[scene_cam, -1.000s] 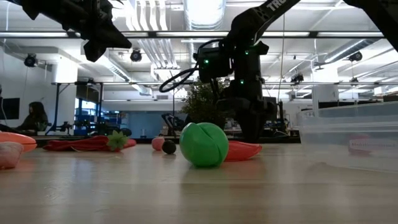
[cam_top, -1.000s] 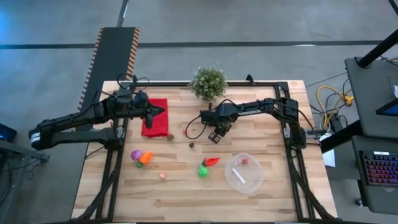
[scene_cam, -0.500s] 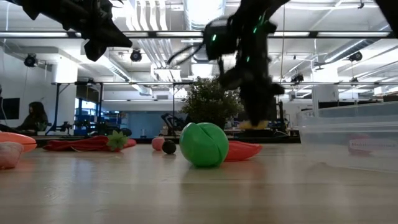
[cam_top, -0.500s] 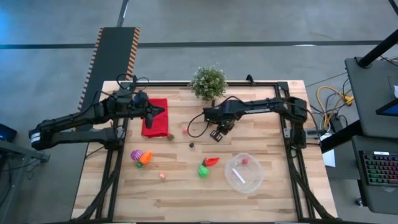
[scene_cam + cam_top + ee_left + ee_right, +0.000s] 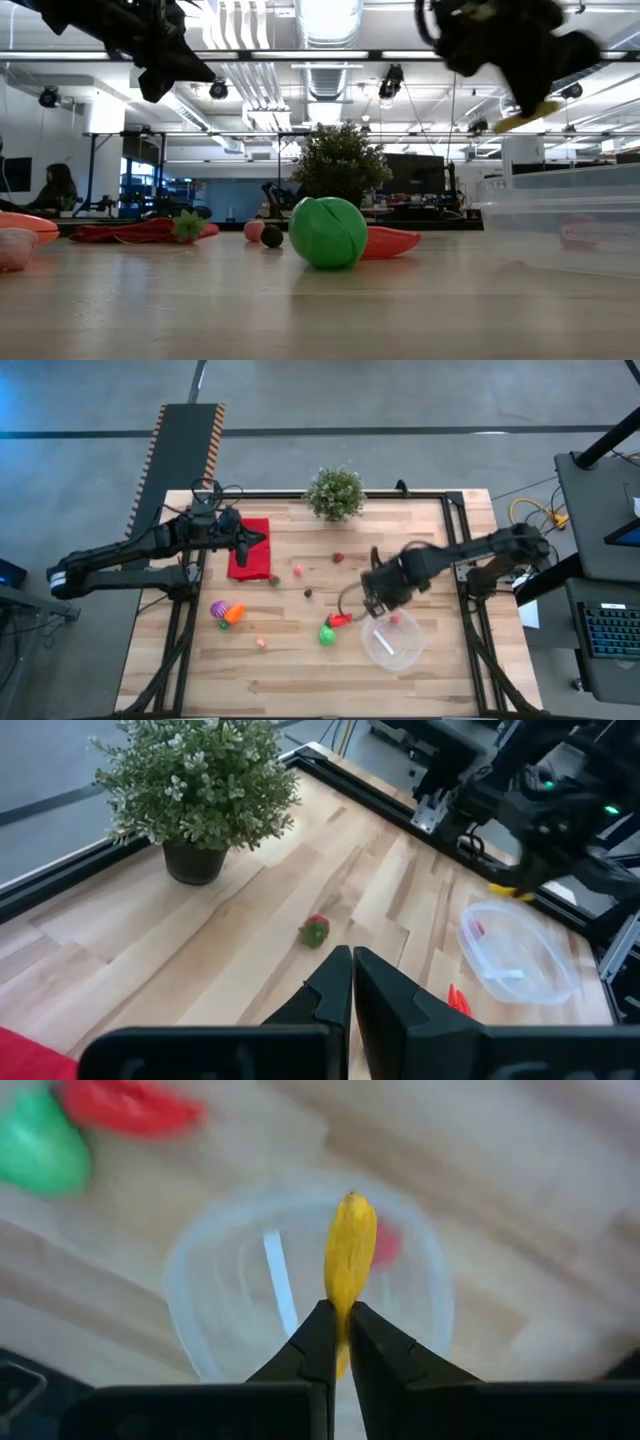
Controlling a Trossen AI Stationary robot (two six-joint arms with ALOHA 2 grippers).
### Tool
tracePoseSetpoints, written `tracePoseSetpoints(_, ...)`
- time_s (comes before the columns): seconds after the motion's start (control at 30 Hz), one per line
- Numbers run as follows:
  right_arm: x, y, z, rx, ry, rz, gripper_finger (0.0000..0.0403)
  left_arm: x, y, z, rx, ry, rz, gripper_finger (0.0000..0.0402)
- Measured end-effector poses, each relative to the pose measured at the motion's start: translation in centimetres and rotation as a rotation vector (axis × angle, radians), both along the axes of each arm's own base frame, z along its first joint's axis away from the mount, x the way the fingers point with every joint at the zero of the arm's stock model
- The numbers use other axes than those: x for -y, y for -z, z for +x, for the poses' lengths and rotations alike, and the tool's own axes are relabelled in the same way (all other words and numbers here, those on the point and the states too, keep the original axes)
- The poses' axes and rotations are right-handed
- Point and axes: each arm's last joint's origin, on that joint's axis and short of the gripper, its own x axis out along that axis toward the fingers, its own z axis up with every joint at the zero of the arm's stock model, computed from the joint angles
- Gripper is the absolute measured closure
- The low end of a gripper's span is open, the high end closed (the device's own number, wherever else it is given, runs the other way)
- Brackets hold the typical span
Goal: Pick and placing Produce into tupperware
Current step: Put the yellow corn into the transparent bin
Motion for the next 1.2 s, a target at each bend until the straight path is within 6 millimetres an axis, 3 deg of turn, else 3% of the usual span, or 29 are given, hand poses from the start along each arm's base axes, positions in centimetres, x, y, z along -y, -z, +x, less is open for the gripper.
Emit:
tracePoseSetpoints(0.23, -3.9, 1.1, -1.5, -0.085, 0.046, 0.031, 0.0385, -0.2, 0.4, 0.5, -0.027, 0.000, -0.009, 0.0402)
tracePoseSetpoints(0.47, -5.8, 3.1, -2.4, -0.207, 0.006, 0.125, 0.0385, -0.2, 0.6, 0.6, -0.037, 0.001, -0.013, 0.0402)
tracePoseSetpoints(0.93, -5.3, 7.6, -2.9, -0.233, 0.022, 0.156, 0.0385, 0.0, 0.0, 0.0, 0.000, -0.001, -0.004, 0.0402)
tracePoseSetpoints(1.2, -4.9, 8.6, -3.6, -0.258, 0.035, 0.124, 0.0379, 0.0, -0.1, -0.1, 0.008, -0.003, -0.006, 0.0402)
